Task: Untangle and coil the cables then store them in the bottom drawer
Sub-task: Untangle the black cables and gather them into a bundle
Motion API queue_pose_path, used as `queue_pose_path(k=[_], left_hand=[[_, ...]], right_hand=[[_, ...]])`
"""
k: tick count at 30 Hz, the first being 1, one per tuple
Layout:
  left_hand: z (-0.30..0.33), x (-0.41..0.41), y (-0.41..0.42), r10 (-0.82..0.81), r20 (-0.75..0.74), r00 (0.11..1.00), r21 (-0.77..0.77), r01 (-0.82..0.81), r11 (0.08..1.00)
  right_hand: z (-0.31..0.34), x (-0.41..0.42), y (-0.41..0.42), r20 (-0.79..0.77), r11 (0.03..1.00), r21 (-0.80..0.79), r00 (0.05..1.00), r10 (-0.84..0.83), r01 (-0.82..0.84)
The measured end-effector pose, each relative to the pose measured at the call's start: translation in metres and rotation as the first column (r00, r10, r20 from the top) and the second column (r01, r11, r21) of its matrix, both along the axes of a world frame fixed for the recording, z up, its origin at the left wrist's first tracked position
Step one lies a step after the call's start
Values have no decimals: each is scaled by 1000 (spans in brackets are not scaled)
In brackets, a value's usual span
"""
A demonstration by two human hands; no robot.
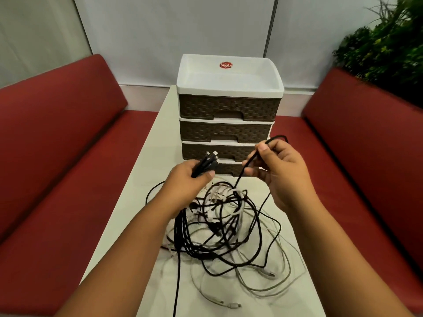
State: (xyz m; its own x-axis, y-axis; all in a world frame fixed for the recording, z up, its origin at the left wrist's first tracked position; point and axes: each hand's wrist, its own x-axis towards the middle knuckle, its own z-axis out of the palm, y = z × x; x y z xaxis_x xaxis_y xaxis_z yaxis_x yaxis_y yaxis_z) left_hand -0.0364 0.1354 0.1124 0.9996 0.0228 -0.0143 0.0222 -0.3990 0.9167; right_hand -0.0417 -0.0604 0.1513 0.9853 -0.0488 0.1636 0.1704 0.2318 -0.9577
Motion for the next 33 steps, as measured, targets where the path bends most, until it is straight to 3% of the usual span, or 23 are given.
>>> queue_pose_path(k=[4,8,10,12,13,14,16,17,19,21,23,26,31,33], left_hand=[[25,-16,5,-91,39,995,-380,98,920],[64,-26,7,-141,161,977,-503,204,840],[74,-25,7,-149,201,968,-565,238,790],[81,-23,8,-121,218,968,-625,233,745],[84,-22,8,-97,224,970,-656,223,721],[87,-21,9,-70,228,971,-690,212,692],[93,-19,12,-24,241,970,-755,203,624],[97,-16,14,-3,249,968,-783,204,587],[104,-11,20,39,264,964,-832,207,514],[109,-4,27,95,275,957,-866,204,456],[109,2,36,168,273,947,-883,178,433],[103,12,53,284,220,933,-920,102,378],[72,29,86,491,11,871,-971,-109,215],[51,36,97,557,-83,826,-964,-208,166]], right_hand=[[-13,16,-10,-19,988,-137,997,-77,74],[-33,36,-10,-141,936,-352,988,-58,5],[-44,43,-10,-193,765,-637,980,-40,-94],[-48,41,-7,-220,396,-900,974,-47,-184],[-44,34,-3,-182,285,-946,981,-61,-157],[-39,25,2,-141,313,-942,989,-43,-121],[-27,-1,14,-154,636,-743,977,146,-211],[-25,-14,22,-185,733,-582,935,303,-353],[-32,-36,35,-262,687,-403,795,547,-605],[-50,-48,44,-317,563,-414,693,647,-715],[-67,-50,47,-355,537,-444,691,630,-717],[-80,-46,43,-376,581,-427,720,583,-693],[-80,-41,21,-390,593,-357,692,608,-722],[-77,-38,11,-353,649,-256,694,627,-716]])
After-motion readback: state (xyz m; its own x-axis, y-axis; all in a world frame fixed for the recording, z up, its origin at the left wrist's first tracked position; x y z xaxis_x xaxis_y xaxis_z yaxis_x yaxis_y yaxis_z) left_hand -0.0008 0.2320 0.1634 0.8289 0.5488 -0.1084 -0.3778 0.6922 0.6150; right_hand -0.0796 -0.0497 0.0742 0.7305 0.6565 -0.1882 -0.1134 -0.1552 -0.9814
